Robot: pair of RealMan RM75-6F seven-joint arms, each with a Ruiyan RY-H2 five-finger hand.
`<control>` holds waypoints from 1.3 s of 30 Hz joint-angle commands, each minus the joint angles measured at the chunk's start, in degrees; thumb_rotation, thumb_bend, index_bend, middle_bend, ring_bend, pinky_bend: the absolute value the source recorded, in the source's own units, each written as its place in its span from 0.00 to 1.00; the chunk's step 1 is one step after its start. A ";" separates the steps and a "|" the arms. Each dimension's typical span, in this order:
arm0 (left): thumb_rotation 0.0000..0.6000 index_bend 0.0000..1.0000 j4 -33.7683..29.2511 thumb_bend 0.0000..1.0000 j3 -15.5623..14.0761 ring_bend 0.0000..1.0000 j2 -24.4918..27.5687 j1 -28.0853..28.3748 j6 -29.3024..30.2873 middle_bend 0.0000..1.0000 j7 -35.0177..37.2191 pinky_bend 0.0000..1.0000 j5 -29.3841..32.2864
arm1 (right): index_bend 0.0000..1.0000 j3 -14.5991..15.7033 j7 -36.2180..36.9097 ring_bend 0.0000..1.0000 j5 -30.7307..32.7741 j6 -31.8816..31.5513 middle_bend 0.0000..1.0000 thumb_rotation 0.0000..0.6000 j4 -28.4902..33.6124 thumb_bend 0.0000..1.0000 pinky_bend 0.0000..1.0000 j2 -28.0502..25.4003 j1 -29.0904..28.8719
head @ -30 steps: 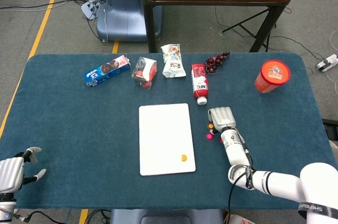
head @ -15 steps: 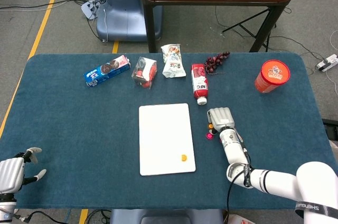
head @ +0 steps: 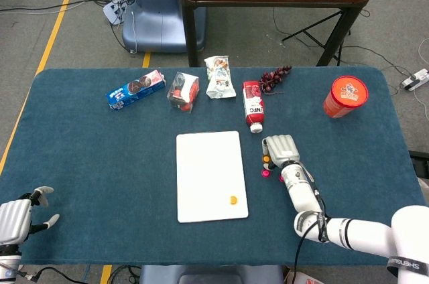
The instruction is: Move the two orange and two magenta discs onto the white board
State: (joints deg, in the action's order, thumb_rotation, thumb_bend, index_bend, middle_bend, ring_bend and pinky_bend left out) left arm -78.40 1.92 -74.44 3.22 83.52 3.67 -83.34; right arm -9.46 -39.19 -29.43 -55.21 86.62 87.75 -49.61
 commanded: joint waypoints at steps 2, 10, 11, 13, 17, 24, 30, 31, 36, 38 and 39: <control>1.00 0.42 -0.23 0.17 0.12 0.48 0.10 0.08 0.07 0.56 -0.14 0.65 -0.03 | 0.58 0.50 0.60 1.00 -3.77 -1.97 1.00 1.00 5.28 0.24 1.00 -2.29 0.57; 1.00 0.42 -0.67 0.17 0.30 0.48 0.46 0.03 0.32 0.56 -0.07 0.65 0.05 | 0.58 2.18 -0.56 1.00 -10.26 -4.44 1.00 1.00 13.38 0.24 1.00 -3.01 0.31; 1.00 0.42 -0.65 0.17 0.31 0.48 0.49 0.01 0.34 0.56 -0.01 0.65 0.08 | 0.58 2.38 -0.82 1.00 -10.83 -4.70 1.00 1.00 14.06 0.24 1.00 -2.95 0.24; 1.00 0.42 -0.62 0.17 0.33 0.48 0.56 -0.03 0.41 0.56 0.14 0.65 0.07 | 0.58 2.75 -1.46 1.00 -11.94 -5.29 1.00 1.00 15.39 0.24 1.00 -2.75 0.03; 1.00 0.42 -0.64 0.17 0.47 0.48 0.64 -0.06 0.59 0.56 0.38 0.65 0.12 | 0.58 3.30 -2.81 1.00 -13.14 -5.83 1.00 1.00 17.12 0.24 1.00 -1.86 -0.64; 1.00 0.42 -0.49 0.17 0.43 0.48 0.54 0.00 0.41 0.56 0.42 0.65 0.13 | 0.58 4.15 -4.74 1.00 -13.21 -4.87 1.00 1.00 17.35 0.24 1.00 1.24 -2.32; 1.00 0.42 -0.45 0.17 0.35 0.48 0.54 0.06 0.38 0.56 0.25 0.65 -0.03 | 0.58 4.52 -5.77 1.00 -13.19 -3.78 1.00 1.00 16.29 0.24 1.00 4.77 -3.91; 1.00 0.42 -0.46 0.17 0.41 0.48 0.58 0.03 0.42 0.56 0.39 0.65 0.04 | 0.58 4.57 -5.94 1.00 -13.17 -3.70 1.00 1.00 16.16 0.24 1.00 5.24 -4.12; 1.00 0.42 -0.32 0.17 0.61 0.48 0.81 -0.07 0.51 0.56 0.90 0.65 0.33 | 0.58 4.82 -6.49 1.00 -12.85 -3.39 1.00 1.00 14.98 0.24 1.00 7.91 -5.05; 1.00 0.42 -0.27 0.17 0.60 0.48 0.84 -0.13 0.58 0.56 1.09 0.65 0.35 | 0.58 4.95 -6.65 1.00 -12.75 -3.29 1.00 1.00 14.39 0.24 1.00 8.88 -5.34; 1.00 0.42 -0.22 0.17 0.58 0.48 0.83 -0.15 0.56 0.56 1.15 0.65 0.35 | 0.58 5.00 -6.74 1.00 -12.72 -3.30 1.00 1.00 14.12 0.23 1.00 9.25 -5.44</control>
State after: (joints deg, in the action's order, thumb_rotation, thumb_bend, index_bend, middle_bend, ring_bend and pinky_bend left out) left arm -78.63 2.51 -73.61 3.07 84.08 4.80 -82.99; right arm -4.56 -45.79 -42.23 -58.57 101.03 96.67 -54.85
